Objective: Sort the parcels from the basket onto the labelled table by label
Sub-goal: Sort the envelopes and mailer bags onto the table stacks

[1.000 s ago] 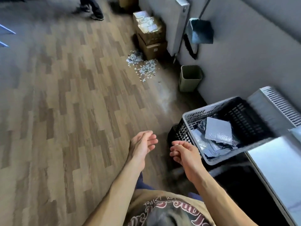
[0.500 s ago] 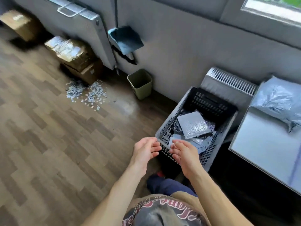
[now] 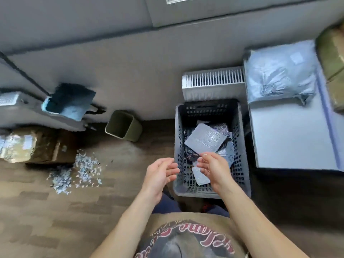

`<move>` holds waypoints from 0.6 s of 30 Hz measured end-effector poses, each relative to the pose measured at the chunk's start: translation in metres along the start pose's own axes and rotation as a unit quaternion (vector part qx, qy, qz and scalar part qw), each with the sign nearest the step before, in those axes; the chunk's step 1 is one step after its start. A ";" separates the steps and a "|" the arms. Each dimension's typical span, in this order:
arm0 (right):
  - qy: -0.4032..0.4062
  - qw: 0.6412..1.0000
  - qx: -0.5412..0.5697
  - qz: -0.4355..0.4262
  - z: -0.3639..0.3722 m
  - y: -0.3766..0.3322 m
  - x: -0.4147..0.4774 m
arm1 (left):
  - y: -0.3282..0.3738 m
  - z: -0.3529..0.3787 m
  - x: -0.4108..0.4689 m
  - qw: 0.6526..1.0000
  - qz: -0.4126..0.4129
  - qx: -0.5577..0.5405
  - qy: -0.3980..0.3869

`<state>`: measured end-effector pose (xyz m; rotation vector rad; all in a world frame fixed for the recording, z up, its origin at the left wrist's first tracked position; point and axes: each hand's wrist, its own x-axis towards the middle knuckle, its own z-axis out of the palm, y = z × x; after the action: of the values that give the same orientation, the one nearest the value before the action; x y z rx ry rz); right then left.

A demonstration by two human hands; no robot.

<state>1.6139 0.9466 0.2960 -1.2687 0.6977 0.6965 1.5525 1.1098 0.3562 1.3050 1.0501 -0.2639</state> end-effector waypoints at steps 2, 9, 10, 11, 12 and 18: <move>0.049 0.998 0.039 0.017 -0.005 0.000 0.015 | 0.011 0.009 0.028 0.999 -0.025 0.035 -0.028; 0.217 0.968 0.117 0.046 0.005 0.013 0.068 | 0.044 0.039 0.152 0.967 -0.104 0.175 -0.153; 0.238 0.963 0.118 0.045 0.012 0.017 0.080 | 0.049 0.046 0.171 0.958 -0.105 0.199 -0.178; 0.246 0.961 0.111 0.057 0.020 0.023 0.090 | 0.052 0.049 0.188 0.949 -0.111 0.222 -0.194; 0.253 0.959 0.102 0.072 0.029 0.029 0.099 | 0.055 0.055 0.204 0.941 -0.114 0.244 -0.207; 0.272 0.949 0.111 0.113 0.059 0.060 0.182 | 0.053 0.108 0.302 0.915 -0.093 0.294 -0.262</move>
<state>1.6825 1.0283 0.1257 -1.1853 1.3546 0.4289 1.8044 1.1469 0.1537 1.5382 0.6425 -1.0804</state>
